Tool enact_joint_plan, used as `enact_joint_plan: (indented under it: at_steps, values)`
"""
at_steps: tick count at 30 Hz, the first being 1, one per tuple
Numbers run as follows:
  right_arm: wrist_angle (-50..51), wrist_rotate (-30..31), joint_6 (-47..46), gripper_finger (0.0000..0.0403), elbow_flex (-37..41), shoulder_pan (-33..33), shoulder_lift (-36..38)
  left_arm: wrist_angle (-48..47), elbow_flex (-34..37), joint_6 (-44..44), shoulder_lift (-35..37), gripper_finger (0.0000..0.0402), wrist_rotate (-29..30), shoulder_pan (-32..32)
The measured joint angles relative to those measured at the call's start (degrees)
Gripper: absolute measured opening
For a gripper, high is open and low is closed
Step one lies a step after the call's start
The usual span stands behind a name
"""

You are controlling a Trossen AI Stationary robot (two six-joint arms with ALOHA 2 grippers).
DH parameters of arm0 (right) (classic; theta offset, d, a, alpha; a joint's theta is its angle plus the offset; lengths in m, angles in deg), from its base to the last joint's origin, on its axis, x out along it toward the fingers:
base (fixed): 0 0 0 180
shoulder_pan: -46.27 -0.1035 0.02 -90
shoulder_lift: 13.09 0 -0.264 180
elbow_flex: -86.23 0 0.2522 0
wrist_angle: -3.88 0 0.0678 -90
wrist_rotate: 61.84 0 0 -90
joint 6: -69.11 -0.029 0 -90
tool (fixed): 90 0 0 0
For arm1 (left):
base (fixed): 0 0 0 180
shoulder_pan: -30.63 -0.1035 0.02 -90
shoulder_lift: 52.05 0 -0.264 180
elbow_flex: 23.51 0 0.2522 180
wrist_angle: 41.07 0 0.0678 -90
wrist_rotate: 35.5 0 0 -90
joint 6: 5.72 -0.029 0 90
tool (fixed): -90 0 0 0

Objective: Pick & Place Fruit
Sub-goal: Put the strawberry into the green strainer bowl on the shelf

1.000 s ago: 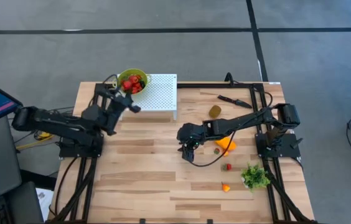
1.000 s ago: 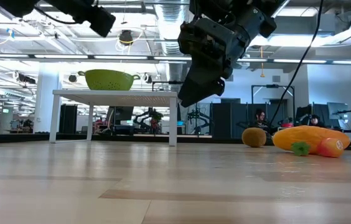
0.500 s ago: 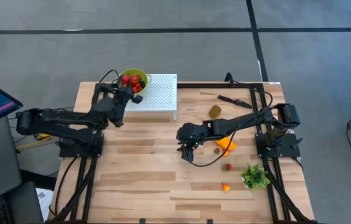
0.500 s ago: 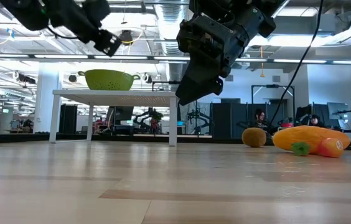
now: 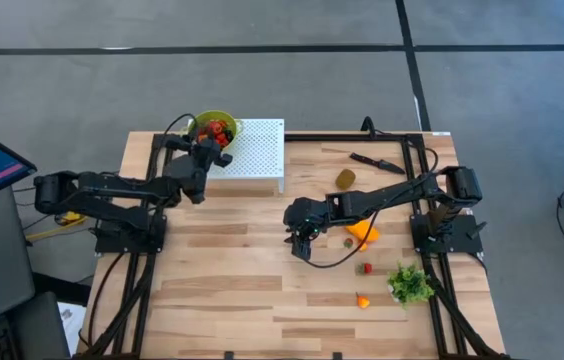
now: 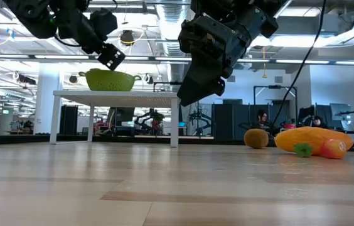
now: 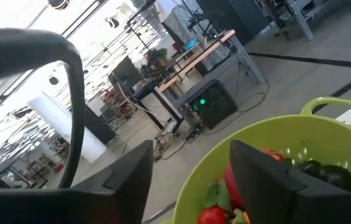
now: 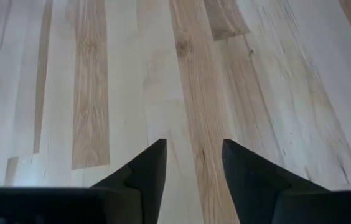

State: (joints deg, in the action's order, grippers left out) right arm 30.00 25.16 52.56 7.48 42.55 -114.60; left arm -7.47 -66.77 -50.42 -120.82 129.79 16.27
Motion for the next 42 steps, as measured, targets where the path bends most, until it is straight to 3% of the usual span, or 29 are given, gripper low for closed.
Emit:
enact_joint_plan:
  at_steps: [9, 17, 22, 27, 34, 42]
  values:
    - [2.0, 0.0, 0.0, 0.0141, 0.0, 0.0, 0.0, 0.0, 0.0, 0.0, 0.0, 0.0231, 1.8, 2.0]
    - [2.2, -1.9, 0.0, 0.0124, -0.1, 0.0, 0.0, 0.0, 0.0, -0.1, 0.0, 0.0205, -3.6, 15.3]
    - [1.5, -1.9, 0.0, 0.0120, -0.1, 0.0, 0.0, -0.1, 0.0, 4.3, 0.0, 0.0183, -8.7, 25.1]
    - [-1.2, -2.0, 0.0, 0.0124, -0.1, 0.0, 0.0, -1.7, 0.0, 14.5, 0.0, 0.0163, -17.8, 33.8]
    - [-9.1, -1.9, 1.6, 0.0123, -0.1, 0.2, 0.0, -10.0, 0.0, 24.2, 0.0, 0.0142, -39.4, 40.1]
    - [-21.3, -1.6, 3.6, 0.0121, -0.1, 2.2, 0.0, -19.0, 0.7, 32.1, 0.0, 0.0136, -49.2, 40.2]
